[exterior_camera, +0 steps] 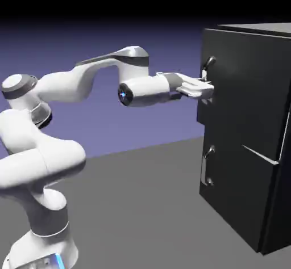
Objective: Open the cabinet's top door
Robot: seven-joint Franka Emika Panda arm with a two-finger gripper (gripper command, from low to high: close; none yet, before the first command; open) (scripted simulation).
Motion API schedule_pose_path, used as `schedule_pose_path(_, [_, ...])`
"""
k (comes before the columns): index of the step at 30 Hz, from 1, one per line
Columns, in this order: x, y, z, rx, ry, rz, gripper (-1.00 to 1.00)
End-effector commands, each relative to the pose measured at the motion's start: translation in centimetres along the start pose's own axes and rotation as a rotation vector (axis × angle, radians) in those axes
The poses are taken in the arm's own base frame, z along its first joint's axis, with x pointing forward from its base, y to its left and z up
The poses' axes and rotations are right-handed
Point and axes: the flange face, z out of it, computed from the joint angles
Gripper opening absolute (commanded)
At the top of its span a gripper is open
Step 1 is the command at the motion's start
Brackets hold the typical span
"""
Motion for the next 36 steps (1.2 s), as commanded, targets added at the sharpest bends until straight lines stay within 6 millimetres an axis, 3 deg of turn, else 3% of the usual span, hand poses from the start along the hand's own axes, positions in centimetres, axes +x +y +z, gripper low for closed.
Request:
schedule_pose_path(1, [-0.3, -0.3, -0.7, -0.019, 0.019, 0.0, -1.0])
schedule_pose_path(10, [-3.0, -3.0, -6.2, -0.173, 0.172, 0.0, -1.0])
schedule_pose_path(23, [-8.2, -8.2, -12.3, -0.389, 0.388, 0.0, -1.0])
schedule_pose_path(36, [-14.6, -14.6, -15.9, -0.61, 0.609, 0.0, -1.0])
